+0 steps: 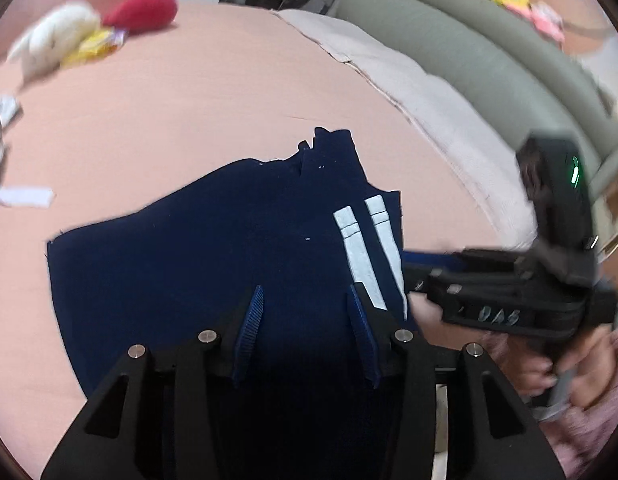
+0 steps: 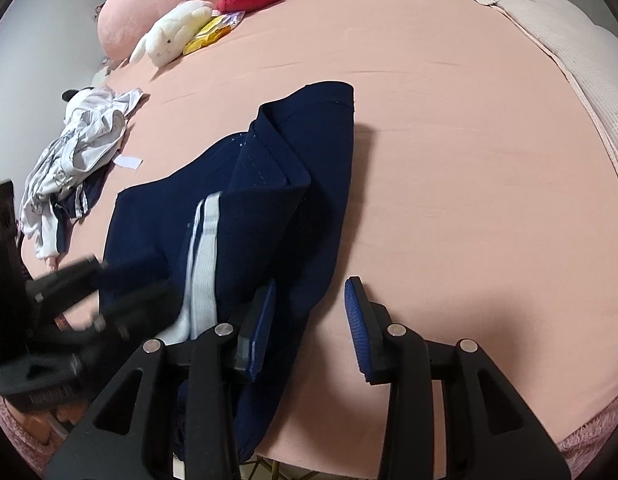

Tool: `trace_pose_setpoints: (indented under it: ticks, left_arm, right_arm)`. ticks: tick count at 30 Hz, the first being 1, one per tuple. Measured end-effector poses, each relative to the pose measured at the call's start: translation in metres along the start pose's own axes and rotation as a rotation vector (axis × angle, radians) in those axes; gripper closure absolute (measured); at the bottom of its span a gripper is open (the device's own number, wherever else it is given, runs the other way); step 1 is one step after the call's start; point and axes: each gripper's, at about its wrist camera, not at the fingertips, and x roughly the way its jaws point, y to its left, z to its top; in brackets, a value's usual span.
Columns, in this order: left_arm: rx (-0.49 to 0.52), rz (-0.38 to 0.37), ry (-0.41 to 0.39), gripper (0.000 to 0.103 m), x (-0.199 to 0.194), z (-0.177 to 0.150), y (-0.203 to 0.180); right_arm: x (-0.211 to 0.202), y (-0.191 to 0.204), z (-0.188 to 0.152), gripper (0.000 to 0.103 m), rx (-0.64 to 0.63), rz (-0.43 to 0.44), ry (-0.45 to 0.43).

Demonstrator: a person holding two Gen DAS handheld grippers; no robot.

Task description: Fold clothes

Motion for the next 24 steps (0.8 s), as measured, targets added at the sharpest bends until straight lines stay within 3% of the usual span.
trace_pose_setpoints:
  ticks: [4,6,8,12,20,24]
  left_arm:
    - [-0.046,-0.030,0.065,0.061,0.013,-0.005,0.011]
    - [0.010,-0.038,0.065,0.074,0.014,-0.006,0.000]
    - [0.065,-0.034,0.053,0.075,0.014,-0.006,-0.011]
    - [0.083,-0.032,0.018,0.097,0.010,-0.004,-0.016]
    - [0.030,0.072,-0.173,0.101,-0.035,0.010,0.000]
    - [-0.057,0.151,-0.209,0.101,-0.062,0.009,0.031]
  right_arm:
    - [0.015,0.004,0.004,0.066,0.000,-0.016,0.026]
    - [0.015,0.006,0.004,0.066,-0.002,-0.024,0.025]
    - [0.016,0.008,0.004,0.066,-0.008,-0.030,0.023]
    - [0.016,0.008,0.003,0.066,-0.016,-0.035,0.017]
    - [0.020,0.011,0.005,0.064,-0.015,-0.041,0.018]
    - [0.021,0.012,0.006,0.064,-0.012,-0.048,0.013]
